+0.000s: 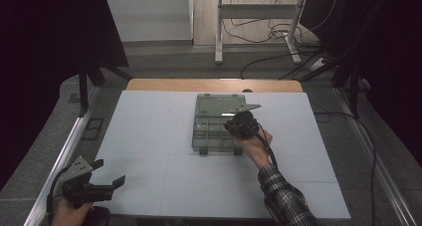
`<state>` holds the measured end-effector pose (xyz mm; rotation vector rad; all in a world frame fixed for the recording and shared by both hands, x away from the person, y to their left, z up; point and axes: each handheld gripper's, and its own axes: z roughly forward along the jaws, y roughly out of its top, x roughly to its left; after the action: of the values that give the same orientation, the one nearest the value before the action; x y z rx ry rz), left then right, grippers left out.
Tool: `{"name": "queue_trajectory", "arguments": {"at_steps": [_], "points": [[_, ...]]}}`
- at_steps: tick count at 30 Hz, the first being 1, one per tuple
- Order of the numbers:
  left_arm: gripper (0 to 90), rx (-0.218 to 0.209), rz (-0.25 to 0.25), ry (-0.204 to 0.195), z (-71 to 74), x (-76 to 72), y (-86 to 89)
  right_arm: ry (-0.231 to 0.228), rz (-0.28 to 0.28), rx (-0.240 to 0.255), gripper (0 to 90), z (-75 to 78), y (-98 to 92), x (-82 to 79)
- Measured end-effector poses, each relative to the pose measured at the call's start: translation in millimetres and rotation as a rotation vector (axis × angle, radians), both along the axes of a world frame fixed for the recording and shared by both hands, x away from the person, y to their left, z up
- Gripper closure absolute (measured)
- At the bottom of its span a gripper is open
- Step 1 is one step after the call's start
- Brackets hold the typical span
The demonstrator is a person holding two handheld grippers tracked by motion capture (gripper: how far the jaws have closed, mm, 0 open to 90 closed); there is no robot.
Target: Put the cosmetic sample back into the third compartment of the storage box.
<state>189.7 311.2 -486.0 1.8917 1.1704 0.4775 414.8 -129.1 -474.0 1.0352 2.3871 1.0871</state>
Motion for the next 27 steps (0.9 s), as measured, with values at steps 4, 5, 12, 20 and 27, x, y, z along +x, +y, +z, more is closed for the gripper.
{"name": "queue_trajectory", "arguments": {"at_steps": [4,5,12,20,27], "points": [[1.7,-0.002,0.001,0.0,-0.1,0.1,0.0,-0.002,-0.009,-0.004,80.8,-0.7,0.6,5.4],[1.7,-0.003,0.001,0.001,-0.1,0.1,0.1,-0.003,-0.014,-0.001,80.8,-0.7,0.6,9.3],[1.7,-0.004,0.001,0.001,-0.1,0.3,0.0,-0.005,-0.028,-0.002,80.8,-3.4,1.5,17.7],[1.7,-0.006,0.0,0.002,-0.1,0.5,0.2,-0.002,-0.033,-0.01,80.8,-11.4,5.3,28.4],[1.7,-0.008,-0.001,0.002,-0.2,0.5,0.4,0.004,-0.025,-0.024,80.1,-18.9,10.7,31.6]]}}
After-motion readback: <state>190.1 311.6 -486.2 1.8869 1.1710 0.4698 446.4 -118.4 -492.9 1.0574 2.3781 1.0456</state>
